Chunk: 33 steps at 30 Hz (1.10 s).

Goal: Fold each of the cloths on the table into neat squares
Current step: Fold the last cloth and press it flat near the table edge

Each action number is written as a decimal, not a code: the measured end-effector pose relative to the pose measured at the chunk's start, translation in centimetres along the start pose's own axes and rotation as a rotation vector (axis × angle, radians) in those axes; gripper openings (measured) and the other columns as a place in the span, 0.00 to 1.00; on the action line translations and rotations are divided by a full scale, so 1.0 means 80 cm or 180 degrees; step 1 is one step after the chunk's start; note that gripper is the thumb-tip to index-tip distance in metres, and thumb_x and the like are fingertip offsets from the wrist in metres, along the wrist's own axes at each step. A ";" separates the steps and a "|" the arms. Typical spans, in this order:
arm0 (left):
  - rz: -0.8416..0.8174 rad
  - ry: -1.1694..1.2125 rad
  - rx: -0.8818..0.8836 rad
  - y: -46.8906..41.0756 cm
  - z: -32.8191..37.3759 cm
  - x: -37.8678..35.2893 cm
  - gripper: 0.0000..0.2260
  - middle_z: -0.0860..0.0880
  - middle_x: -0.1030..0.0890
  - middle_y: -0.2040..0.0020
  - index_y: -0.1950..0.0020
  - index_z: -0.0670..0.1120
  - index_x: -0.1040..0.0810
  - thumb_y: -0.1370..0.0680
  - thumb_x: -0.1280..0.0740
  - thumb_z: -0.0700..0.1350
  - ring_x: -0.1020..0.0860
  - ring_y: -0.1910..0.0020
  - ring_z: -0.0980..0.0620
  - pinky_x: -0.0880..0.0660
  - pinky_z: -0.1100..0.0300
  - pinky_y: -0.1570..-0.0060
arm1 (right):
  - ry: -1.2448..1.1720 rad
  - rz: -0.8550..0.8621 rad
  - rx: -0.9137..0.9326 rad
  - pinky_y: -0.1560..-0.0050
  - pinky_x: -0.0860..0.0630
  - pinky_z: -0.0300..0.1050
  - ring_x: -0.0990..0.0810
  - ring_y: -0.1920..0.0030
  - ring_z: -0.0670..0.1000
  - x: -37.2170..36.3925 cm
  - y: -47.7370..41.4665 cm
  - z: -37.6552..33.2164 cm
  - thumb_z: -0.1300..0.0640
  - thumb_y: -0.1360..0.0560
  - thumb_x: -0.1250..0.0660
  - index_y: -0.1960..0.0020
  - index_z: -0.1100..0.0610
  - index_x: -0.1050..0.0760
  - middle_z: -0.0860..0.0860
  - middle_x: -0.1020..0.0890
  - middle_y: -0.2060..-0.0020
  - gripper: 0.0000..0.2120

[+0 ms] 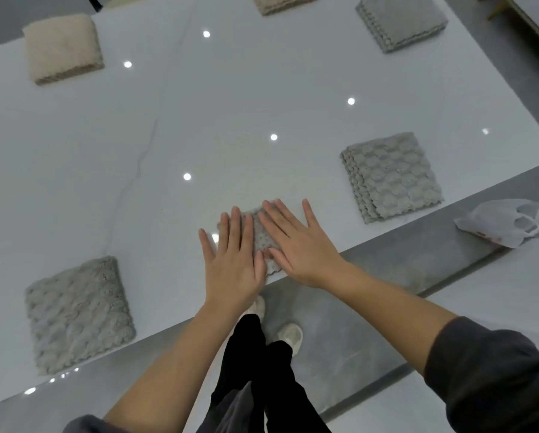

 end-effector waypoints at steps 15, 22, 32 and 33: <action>-0.0058 0.0983 -0.1278 -0.106 0.144 0.027 0.27 0.42 0.50 0.20 0.21 0.43 0.45 0.20 0.49 0.48 0.55 0.21 0.42 0.53 0.41 0.24 | -0.0798 0.0601 -0.1740 0.24 0.62 0.56 0.58 0.21 0.51 0.060 0.096 0.189 0.44 0.20 0.53 0.20 0.53 0.53 0.49 0.54 0.21 0.31; -0.0113 0.1211 -0.0554 -0.150 0.217 -0.008 0.29 0.46 0.58 0.20 0.20 0.47 0.56 0.20 0.53 0.51 0.61 0.22 0.43 0.58 0.45 0.24 | -0.1146 0.0438 -0.1468 0.24 0.63 0.56 0.60 0.21 0.50 0.054 0.115 0.287 0.42 0.20 0.53 0.20 0.48 0.56 0.46 0.57 0.21 0.31; 0.0088 0.1058 0.0563 -0.144 0.284 -0.039 0.30 0.43 0.60 0.20 0.20 0.46 0.55 0.20 0.52 0.51 0.59 0.21 0.45 0.59 0.39 0.25 | -0.0943 0.0061 -0.0354 0.25 0.60 0.64 0.60 0.22 0.47 0.053 0.081 0.330 0.44 0.18 0.51 0.20 0.51 0.58 0.52 0.60 0.21 0.31; 0.0079 0.1042 0.0622 -0.143 0.288 -0.040 0.29 0.43 0.60 0.20 0.20 0.45 0.55 0.20 0.52 0.51 0.59 0.21 0.46 0.59 0.40 0.25 | -0.0910 0.0028 -0.0323 0.25 0.60 0.64 0.60 0.22 0.47 0.052 0.079 0.331 0.45 0.18 0.51 0.20 0.52 0.57 0.52 0.60 0.21 0.31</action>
Point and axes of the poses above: each hand's wrist, its own y-axis away from the middle knuckle, its own x-axis out of the back of the hand, z = x × y, the point moved 3 cm from there along -y, towards the middle knuckle
